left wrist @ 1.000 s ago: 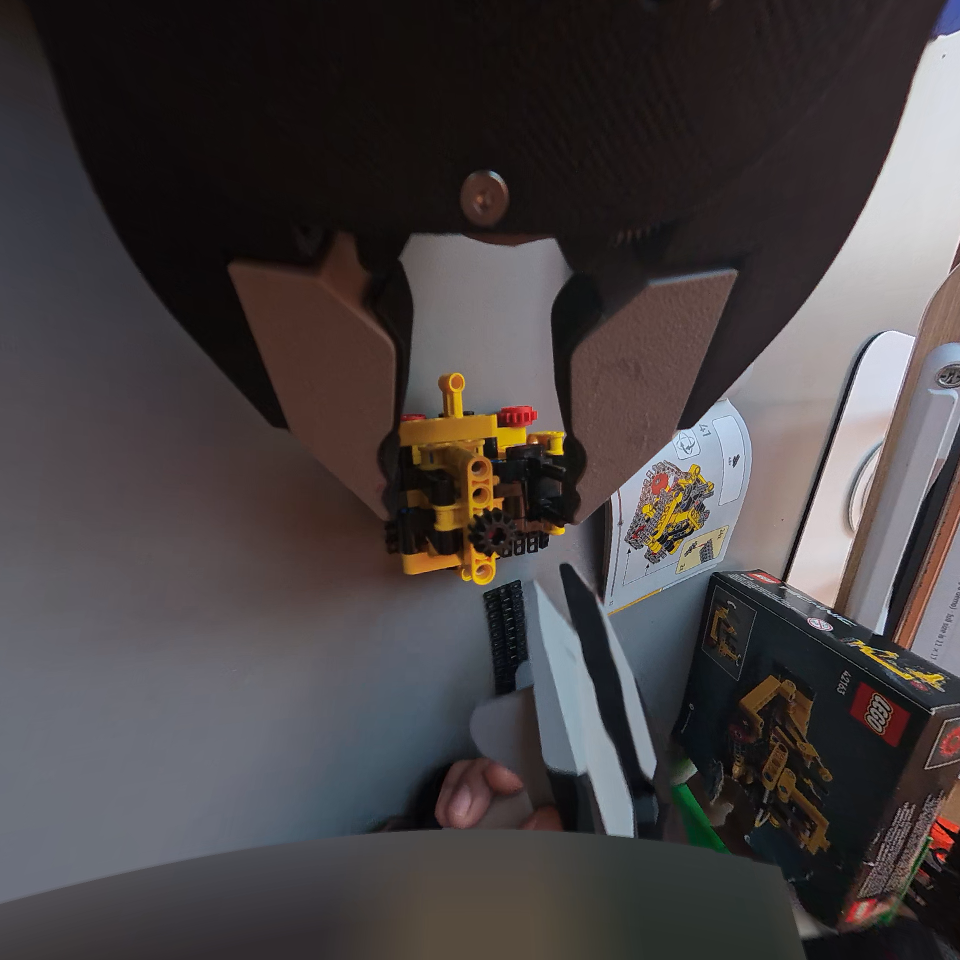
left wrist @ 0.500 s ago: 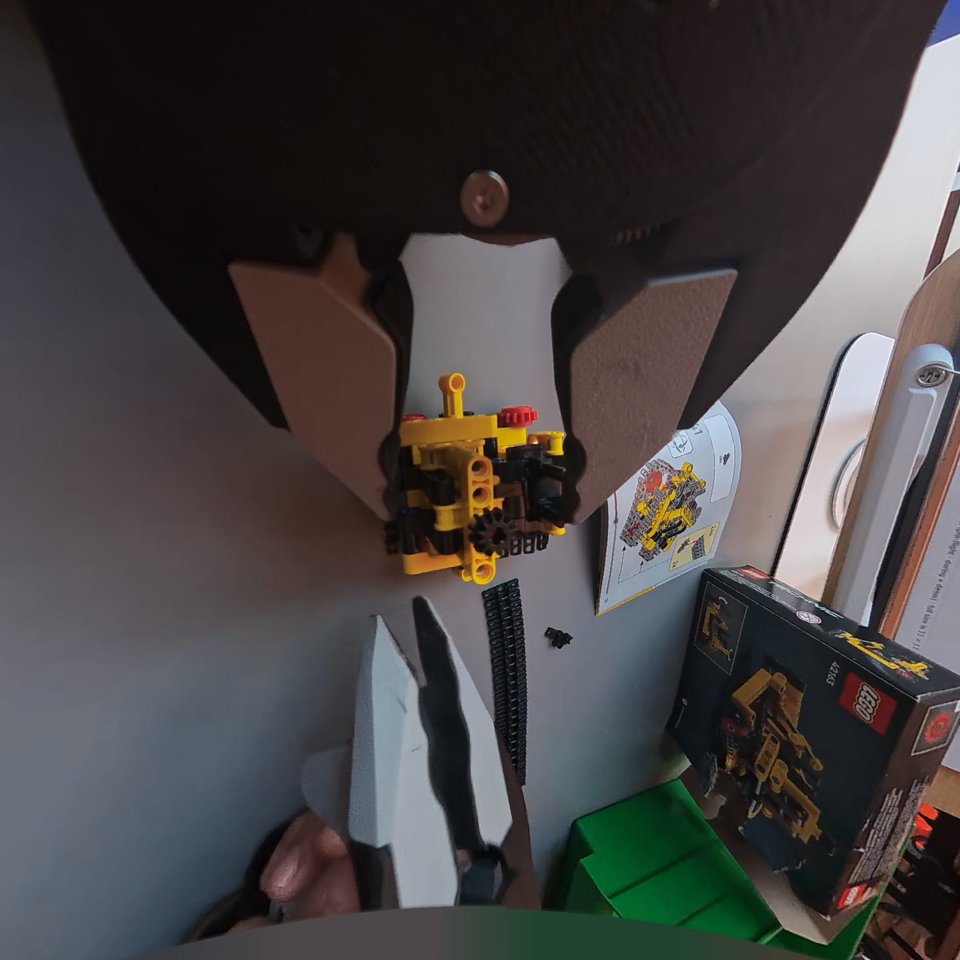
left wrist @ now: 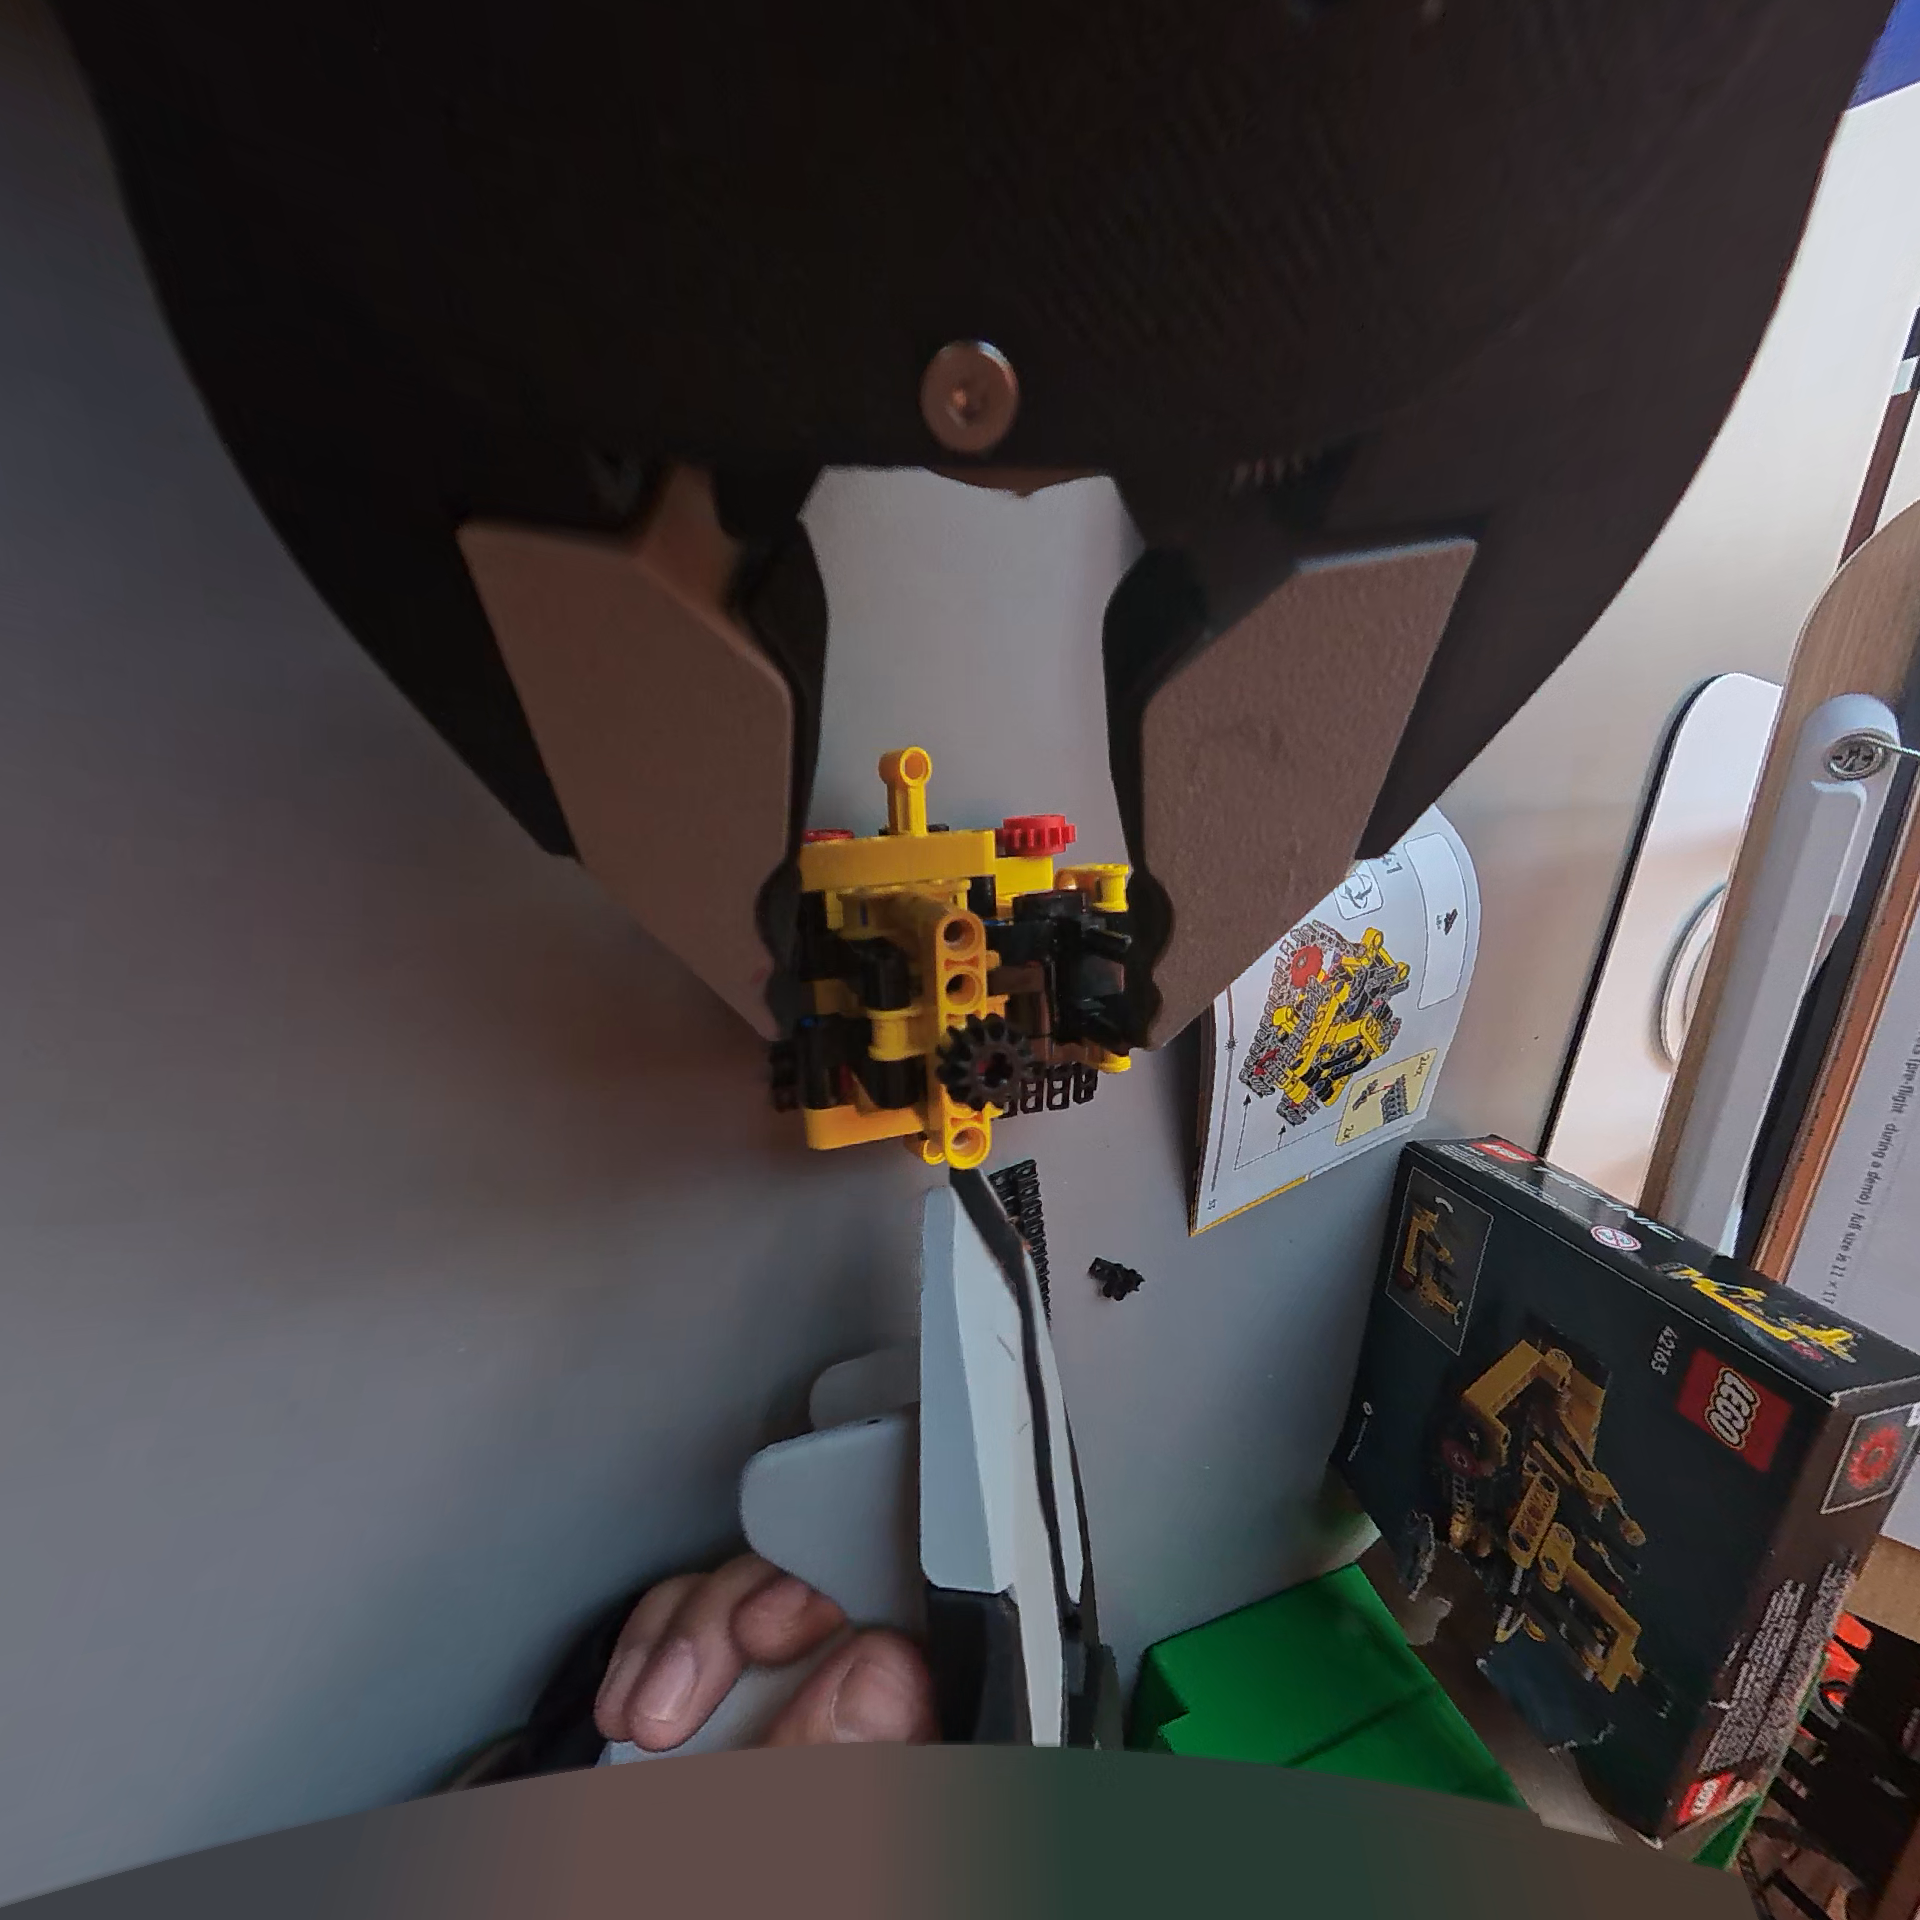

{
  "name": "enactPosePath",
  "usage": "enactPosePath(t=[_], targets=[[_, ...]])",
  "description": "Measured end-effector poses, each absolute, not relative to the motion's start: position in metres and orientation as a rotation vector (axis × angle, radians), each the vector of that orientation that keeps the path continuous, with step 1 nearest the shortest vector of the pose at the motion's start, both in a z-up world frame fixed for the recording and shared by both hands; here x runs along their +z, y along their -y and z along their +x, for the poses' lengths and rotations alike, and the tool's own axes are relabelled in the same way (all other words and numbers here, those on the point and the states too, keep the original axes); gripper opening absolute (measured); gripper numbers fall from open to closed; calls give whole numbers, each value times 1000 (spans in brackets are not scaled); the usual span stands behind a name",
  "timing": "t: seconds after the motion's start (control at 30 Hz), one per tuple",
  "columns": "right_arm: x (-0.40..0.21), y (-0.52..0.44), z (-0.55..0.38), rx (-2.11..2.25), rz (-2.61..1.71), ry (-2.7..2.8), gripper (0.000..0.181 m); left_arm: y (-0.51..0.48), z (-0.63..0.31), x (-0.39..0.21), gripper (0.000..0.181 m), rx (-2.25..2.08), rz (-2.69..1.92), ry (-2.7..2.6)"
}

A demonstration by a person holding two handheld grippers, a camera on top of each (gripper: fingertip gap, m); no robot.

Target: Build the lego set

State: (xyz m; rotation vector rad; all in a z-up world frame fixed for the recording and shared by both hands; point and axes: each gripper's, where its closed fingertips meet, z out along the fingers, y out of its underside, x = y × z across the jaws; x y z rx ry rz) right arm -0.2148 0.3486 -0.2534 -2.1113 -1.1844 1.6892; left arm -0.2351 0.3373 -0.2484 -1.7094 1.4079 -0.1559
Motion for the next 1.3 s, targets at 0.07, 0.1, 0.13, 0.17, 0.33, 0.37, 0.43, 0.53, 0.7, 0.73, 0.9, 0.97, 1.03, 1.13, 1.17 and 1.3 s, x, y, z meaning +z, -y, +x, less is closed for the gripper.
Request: enactPosePath(t=[0.07, 0.1, 0.13, 0.17, 0.33, 0.37, 0.43, 0.53, 0.7, 0.73, 0.9, 0.97, 1.03, 1.13, 1.17, 1.3], targets=[[-253, -347, -218, 1721, -2125, 1178, 13, -338, -235, -248, 60, -159, -1711, -1406], [-254, -346, -220, 1733, -2133, 1176, 13, -337, -235, -248, 60, -160, -1712, -1406], [-254, -346, -221, 1736, -2141, 1174, 12, -338, -235, -248, 60, -158, -1711, -1406], [-255, -346, -222, 1734, -2146, 1173, 12, -338, -235, -248, 60, -155, -1710, -1407], [-257, -347, -223, 1713, -2159, 1171, 5, -337, -235, -248, 60, -150, -1710, -1411], [-258, -347, -223, 1707, -2161, 1173, 4, -337, -235, -248, 60, -149, -1709, -1412], [-258, -347, -223, 1693, -2154, 1181, 3, -337, -235, -248, 60, -148, -1711, -1412], [-258, -348, -224, 1657, -2136, 1200, 2, -337, -234, -248, 60, -147, -1718, -1408], [-254, -346, -224, 1648, -2083, 1234, 0, -338, -235, -248, 60, -144, -1720, -1407], [-254, -344, -224, 1634, -2076, 1254, 0, -338, -235, -248, 60, -142, -1720, -1408], [-253, -341, -222, 1653, -2078, 1253, 0, -337, -235, -248, 60, -139, -1718, -1411], [-250, -339, -218, 1684, -2079, 1236, 0, -337, -235, -248, 60, -137, -1721, -1411], [-251, -337, -215, 1682, -2087, 1231, 0, -338, -235, -249, 60, -135, -1723, -1409], [-255, -335, -214, 1664, -2106, 1234, 8, -338, -235, -249, 60, -128, -1726, -1410], [-255, -335, -214, 1656, -2106, 1232, 7, -338, -235, -249, 60, -126, -1726, -1411], [-255, -334, -215, 1624, -2090, 1233, 9, -338, -235, -249, 60, -121, -1742, -1401]])
